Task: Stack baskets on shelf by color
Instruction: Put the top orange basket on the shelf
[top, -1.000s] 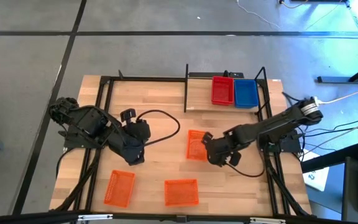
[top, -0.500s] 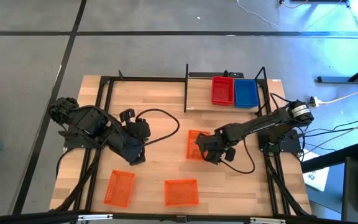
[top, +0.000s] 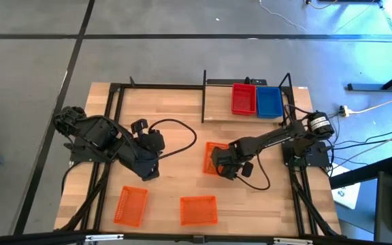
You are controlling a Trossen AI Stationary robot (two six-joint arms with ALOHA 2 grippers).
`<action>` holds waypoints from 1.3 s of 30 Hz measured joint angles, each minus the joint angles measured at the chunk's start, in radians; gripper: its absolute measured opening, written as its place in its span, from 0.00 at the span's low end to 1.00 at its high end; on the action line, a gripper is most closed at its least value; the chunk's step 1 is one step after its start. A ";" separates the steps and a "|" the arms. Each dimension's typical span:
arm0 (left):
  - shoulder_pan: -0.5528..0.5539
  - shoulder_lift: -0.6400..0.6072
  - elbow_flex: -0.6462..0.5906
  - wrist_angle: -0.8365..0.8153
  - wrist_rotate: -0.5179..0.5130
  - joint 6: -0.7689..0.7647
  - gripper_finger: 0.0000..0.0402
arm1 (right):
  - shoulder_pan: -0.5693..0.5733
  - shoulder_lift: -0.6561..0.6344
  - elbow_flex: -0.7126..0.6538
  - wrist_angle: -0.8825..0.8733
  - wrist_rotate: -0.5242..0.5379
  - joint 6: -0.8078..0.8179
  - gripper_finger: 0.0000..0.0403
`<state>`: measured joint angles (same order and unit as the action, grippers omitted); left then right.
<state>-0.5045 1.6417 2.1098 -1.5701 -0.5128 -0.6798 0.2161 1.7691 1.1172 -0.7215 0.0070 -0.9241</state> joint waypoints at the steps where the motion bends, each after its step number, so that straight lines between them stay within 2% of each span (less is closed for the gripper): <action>1: 0.000 0.000 0.000 0.000 0.000 0.000 0.22 | 0.000 0.000 0.000 0.000 0.011 0.004 0.25; 4: 0.000 0.000 0.000 0.000 0.000 0.000 0.22 | 0.000 0.000 0.000 0.008 0.050 0.015 0.20; 7: 0.000 0.000 0.000 0.000 0.000 0.000 0.22 | 0.000 -0.001 0.000 0.000 0.052 0.015 0.06; 9: 0.000 0.000 0.000 0.000 0.000 0.000 0.22 | 0.000 -0.001 0.000 -0.005 0.053 0.014 0.03; 12: 0.000 0.000 0.000 0.000 0.000 0.001 0.22 | 0.000 -0.002 0.002 -0.011 0.053 0.029 0.01; 15: 0.000 0.000 0.000 0.000 0.000 0.000 0.22 | 0.000 -0.002 0.041 -0.096 0.060 0.029 0.01; 26: 0.000 0.000 0.000 0.001 0.000 0.000 0.21 | -0.046 -0.002 0.377 -0.447 0.106 -0.026 0.00; 34: 0.000 0.000 0.000 0.001 -0.001 0.001 0.21 | -0.208 -0.061 0.501 -0.575 0.183 -0.131 0.00; 39: 0.000 0.000 0.000 0.000 -0.035 0.007 0.21 | -0.363 -0.135 0.527 -0.561 0.113 -0.218 0.00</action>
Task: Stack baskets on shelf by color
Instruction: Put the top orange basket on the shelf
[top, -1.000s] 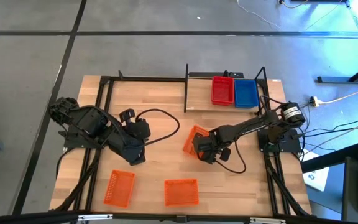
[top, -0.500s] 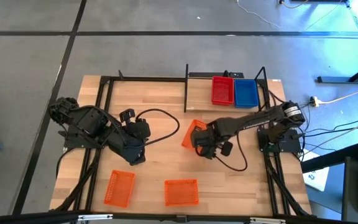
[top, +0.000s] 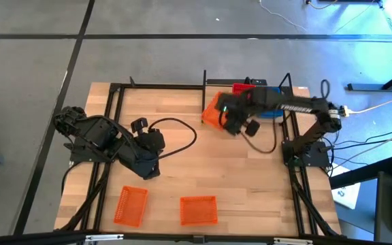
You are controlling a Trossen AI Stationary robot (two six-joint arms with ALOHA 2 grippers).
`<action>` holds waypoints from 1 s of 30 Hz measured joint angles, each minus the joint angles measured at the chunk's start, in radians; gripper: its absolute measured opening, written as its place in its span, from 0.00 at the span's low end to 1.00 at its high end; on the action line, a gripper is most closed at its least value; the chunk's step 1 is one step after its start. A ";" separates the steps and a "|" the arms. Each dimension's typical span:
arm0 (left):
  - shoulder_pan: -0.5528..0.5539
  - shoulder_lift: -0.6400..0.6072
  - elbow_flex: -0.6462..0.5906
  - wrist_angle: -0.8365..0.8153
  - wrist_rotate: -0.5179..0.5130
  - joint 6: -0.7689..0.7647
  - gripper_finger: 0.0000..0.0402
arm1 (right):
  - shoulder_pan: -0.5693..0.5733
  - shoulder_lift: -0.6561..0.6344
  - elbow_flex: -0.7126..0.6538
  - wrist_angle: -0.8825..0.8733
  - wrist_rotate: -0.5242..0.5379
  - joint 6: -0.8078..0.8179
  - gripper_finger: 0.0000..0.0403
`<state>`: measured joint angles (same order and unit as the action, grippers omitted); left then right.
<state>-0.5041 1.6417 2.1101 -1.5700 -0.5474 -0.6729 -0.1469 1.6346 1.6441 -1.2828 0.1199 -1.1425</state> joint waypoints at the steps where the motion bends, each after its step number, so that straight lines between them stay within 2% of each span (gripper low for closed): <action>1: 0.000 0.000 0.000 0.000 -0.007 0.002 0.21 | -0.033 -0.009 0.001 0.006 -0.021 -0.025 0.00; 5: 0.005 0.000 0.000 0.000 -0.046 0.015 0.21 | -0.154 -0.026 0.001 0.013 -0.040 -0.099 0.00; 9: 0.018 0.000 0.000 -0.001 -0.079 0.030 0.21 | -0.245 -0.026 0.001 0.024 -0.038 -0.262 0.00; 12: 0.033 0.000 0.000 -0.001 -0.094 0.053 0.21 | -0.298 -0.026 0.001 0.050 -0.103 -0.390 0.00; 14: 0.047 0.000 0.000 -0.001 -0.095 0.074 0.21 | -0.326 -0.026 0.001 0.055 -0.147 -0.477 0.00; 19: 0.084 0.000 0.000 -0.001 -0.095 0.103 0.21 | -0.380 -0.012 0.000 0.058 -0.164 -0.635 0.01; 24: 0.124 0.000 0.000 -0.001 -0.096 0.107 0.21 | -0.448 0.043 0.000 0.063 -0.268 -0.754 0.01; 30: 0.159 0.000 0.000 -0.001 -0.095 0.107 0.21 | -0.483 0.130 0.000 0.102 -0.272 -0.850 0.01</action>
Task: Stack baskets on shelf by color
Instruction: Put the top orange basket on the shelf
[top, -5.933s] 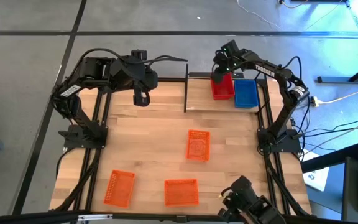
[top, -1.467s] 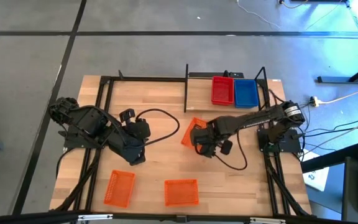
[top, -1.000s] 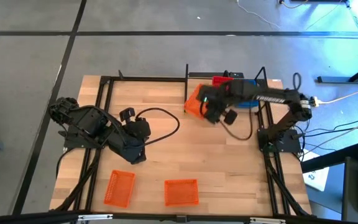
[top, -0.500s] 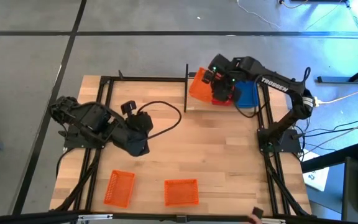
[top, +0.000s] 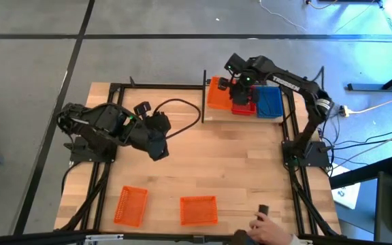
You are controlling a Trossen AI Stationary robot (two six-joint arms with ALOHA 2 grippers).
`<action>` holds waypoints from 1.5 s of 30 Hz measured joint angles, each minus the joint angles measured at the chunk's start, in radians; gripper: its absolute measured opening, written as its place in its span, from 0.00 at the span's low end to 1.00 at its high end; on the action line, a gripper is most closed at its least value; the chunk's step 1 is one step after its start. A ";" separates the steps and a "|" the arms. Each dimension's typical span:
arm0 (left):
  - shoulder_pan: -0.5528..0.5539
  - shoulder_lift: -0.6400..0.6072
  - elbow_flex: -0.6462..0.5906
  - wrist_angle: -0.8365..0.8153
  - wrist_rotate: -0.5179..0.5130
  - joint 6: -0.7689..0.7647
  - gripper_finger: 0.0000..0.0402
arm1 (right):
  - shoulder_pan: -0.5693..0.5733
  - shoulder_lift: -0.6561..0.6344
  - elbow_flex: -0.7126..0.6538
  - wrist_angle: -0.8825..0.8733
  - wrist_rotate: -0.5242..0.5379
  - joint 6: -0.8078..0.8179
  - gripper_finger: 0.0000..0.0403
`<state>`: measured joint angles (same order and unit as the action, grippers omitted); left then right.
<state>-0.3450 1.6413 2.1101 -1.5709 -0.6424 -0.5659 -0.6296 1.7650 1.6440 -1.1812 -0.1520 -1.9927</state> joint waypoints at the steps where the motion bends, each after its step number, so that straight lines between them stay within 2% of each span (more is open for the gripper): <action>1: 0.005 0.000 0.000 0.000 0.000 0.000 0.21 | -0.001 0.014 0.000 0.017 0.000 -0.010 0.01; 13: 0.040 0.000 0.000 0.000 0.000 0.001 0.21 | -0.009 0.179 -0.001 0.064 0.004 -0.056 0.01; 20: 0.040 0.000 0.000 0.000 0.001 0.001 0.21 | -0.019 0.205 -0.001 0.071 0.011 -0.051 0.01; 33: 0.040 0.000 0.000 0.000 0.001 0.001 0.21 | -0.018 0.204 -0.001 0.175 0.009 0.200 0.03; 40: 0.040 0.000 0.000 0.000 0.001 0.001 0.21 | -0.018 0.204 -0.001 0.092 0.010 -0.017 0.01; 45: 0.040 0.000 0.000 0.000 0.001 0.001 0.21 | -0.018 0.204 -0.001 0.104 -0.005 0.044 0.04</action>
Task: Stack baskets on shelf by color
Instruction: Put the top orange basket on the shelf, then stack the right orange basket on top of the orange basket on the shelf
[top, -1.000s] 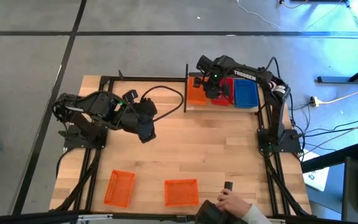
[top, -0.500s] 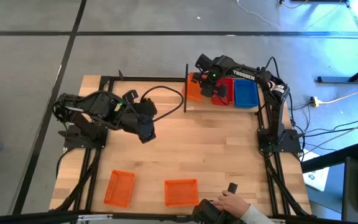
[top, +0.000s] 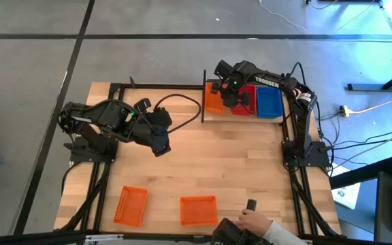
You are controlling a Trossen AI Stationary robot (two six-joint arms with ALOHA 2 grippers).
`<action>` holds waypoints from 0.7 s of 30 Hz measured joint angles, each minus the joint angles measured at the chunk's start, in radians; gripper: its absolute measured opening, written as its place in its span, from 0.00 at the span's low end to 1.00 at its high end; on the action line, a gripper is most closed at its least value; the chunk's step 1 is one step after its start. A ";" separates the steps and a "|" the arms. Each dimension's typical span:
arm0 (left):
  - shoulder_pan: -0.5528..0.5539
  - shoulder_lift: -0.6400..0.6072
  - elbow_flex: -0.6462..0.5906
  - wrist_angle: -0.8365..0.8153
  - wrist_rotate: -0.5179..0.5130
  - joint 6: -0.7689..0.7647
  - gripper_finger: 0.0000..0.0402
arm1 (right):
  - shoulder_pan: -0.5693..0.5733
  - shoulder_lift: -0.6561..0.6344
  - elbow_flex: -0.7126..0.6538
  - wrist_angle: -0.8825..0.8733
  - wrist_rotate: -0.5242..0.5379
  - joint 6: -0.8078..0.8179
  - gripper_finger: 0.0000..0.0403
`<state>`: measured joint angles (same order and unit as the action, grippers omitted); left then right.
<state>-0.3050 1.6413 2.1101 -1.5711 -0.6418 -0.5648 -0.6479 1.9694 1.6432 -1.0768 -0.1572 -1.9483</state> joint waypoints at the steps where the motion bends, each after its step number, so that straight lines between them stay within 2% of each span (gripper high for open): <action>1: 0.000 0.000 0.000 0.000 0.000 0.000 0.21 | 0.000 0.000 0.000 0.003 -0.015 0.011 0.05; 6: 0.000 0.000 0.000 0.000 0.000 0.000 0.22 | 0.000 0.000 0.000 0.003 -0.114 0.058 0.10; 12: 0.000 0.000 0.000 0.000 0.000 0.000 0.22 | -0.002 0.000 0.000 0.006 -0.125 0.059 0.16; 18: 0.000 0.000 0.000 0.000 0.000 -0.002 0.22 | -0.003 -0.007 0.000 0.029 -0.020 0.055 0.18; 21: 0.000 0.000 0.000 0.000 0.000 -0.006 0.22 | -0.003 -0.036 0.000 0.028 -0.002 0.051 0.18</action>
<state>-0.3050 1.6413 2.1101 -1.5711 -0.6422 -0.5705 -0.6514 1.9336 1.6432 -1.0487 -0.1587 -1.8977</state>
